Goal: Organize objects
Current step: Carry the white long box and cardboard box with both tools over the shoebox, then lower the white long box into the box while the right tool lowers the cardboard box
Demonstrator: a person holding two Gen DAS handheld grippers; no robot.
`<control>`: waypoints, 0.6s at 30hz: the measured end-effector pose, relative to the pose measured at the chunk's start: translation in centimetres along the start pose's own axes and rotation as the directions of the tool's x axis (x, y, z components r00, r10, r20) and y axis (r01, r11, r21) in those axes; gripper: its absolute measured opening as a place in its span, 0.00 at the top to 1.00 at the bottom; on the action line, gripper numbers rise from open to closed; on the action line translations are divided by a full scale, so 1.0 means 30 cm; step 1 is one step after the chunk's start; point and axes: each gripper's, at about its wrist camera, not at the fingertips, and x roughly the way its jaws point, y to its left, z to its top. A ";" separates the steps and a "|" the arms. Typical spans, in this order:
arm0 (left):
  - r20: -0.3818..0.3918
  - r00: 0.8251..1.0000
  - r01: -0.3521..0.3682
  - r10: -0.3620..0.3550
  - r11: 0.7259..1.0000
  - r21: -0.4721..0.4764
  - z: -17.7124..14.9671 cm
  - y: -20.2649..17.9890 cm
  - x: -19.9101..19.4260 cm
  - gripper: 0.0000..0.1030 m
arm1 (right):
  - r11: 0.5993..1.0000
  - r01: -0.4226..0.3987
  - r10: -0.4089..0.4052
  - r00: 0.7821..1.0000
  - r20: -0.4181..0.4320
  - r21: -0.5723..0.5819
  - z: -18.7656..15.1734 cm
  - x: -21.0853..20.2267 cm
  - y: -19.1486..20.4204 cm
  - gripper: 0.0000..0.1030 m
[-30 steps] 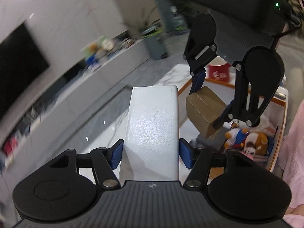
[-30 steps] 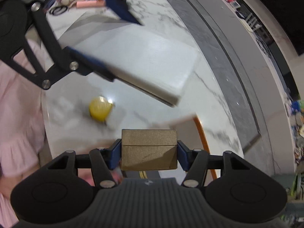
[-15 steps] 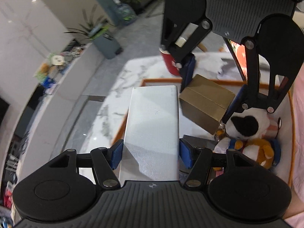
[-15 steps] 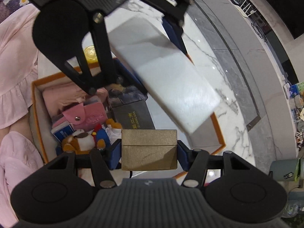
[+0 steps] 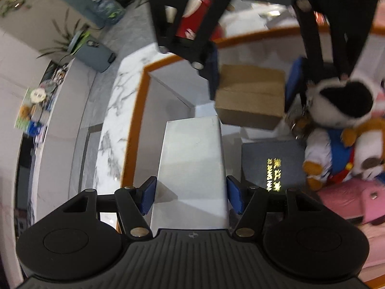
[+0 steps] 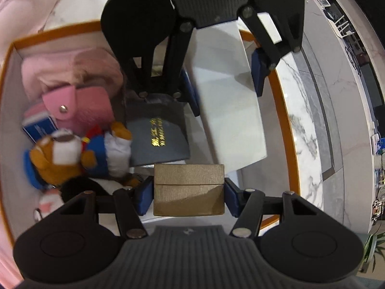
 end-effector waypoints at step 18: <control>-0.025 0.995 0.101 -0.100 0.994 0.048 -0.070 0.034 0.078 0.30 | 0.993 0.039 -0.045 0.998 -0.048 -0.114 -0.007 0.125 -0.050 0.40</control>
